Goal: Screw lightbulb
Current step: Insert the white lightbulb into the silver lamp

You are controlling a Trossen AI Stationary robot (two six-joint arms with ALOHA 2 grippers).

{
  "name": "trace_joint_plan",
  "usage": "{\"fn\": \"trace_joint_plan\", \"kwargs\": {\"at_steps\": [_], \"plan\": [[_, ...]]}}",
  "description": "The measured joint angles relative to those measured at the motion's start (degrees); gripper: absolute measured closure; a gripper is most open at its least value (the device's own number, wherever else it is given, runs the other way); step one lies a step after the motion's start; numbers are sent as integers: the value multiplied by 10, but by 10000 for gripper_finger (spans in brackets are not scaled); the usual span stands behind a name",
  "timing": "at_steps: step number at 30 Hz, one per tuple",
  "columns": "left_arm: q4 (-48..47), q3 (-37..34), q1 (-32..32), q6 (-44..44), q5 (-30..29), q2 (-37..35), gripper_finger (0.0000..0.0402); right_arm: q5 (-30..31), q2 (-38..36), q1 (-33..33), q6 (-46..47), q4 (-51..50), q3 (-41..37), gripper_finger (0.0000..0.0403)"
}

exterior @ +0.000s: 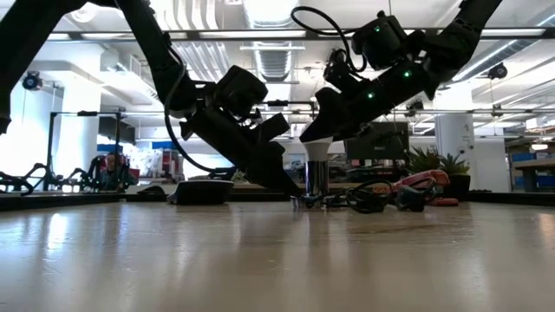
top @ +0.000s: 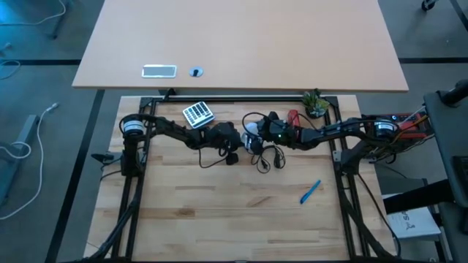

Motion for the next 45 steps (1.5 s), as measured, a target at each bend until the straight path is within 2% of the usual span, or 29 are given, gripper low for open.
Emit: {"fn": "trace_joint_plan", "kwargs": {"at_steps": [6,10,17,25,30,32,36,39,42,45], "plan": [[21,-1,-1,-10,13,1,401,41,3,4,45,7,-8,169],[26,-1,-1,-15,15,1,401,74,3,7,75,45,-32,169],[41,-1,-3,-17,15,-6,401,75,2,7,108,61,-46,169],[53,-13,5,-18,18,-67,394,51,2,8,65,55,-46,169],[53,-35,21,-33,16,-77,346,45,2,8,58,54,-47,169],[60,-39,23,-32,13,-75,313,42,2,8,60,54,-47,169],[162,-37,22,-25,21,-37,236,41,2,8,59,57,-47,169],[183,-35,24,-36,21,-11,189,41,2,8,62,60,-47,169],[186,-27,27,-36,20,6,161,40,3,8,63,62,-48,169],[195,-20,26,-38,6,23,153,37,3,9,63,64,-48,169]]}}
